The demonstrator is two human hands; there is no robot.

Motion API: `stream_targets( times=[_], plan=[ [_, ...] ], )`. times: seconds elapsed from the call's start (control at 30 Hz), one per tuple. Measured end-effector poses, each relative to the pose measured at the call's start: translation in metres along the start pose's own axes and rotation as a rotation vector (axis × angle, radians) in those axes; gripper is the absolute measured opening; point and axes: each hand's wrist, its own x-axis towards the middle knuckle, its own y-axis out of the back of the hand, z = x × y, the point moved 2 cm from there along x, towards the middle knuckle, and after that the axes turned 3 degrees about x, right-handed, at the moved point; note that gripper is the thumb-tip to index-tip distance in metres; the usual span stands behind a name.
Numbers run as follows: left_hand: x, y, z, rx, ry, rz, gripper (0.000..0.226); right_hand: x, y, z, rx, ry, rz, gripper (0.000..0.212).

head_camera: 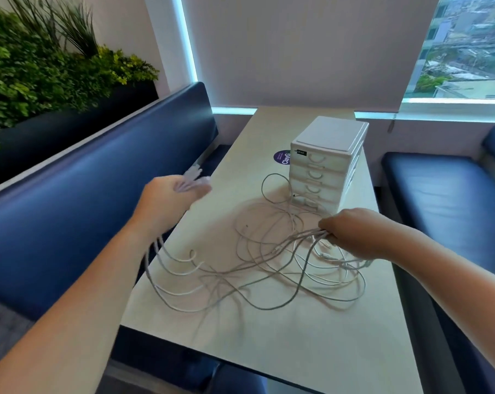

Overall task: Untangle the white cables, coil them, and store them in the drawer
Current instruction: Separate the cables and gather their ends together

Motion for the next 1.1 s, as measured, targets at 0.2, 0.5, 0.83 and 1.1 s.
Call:
stream_targets(
  times=[0.2, 0.5, 0.83, 1.1],
  plan=[
    [-0.044, -0.073, 0.045, -0.159, -0.199, -0.471, 0.038, 0.005, 0.022, -0.036, 0.265, 0.121, -0.082, 0.023],
    [-0.028, -0.085, 0.043, 0.115, -0.327, -0.524, 0.015, 0.014, 0.016, -0.032, 0.415, 0.066, -0.082, 0.032],
    [-0.007, -0.057, 0.032, 0.234, -0.315, -0.455, 0.031, 0.002, -0.018, -0.014, 0.087, 0.026, 0.113, 0.022],
    [0.005, -0.052, 0.032, 0.255, -0.326, -0.415, 0.030, -0.002, -0.015, -0.020, 0.282, 0.067, 0.202, 0.023]
  ],
)
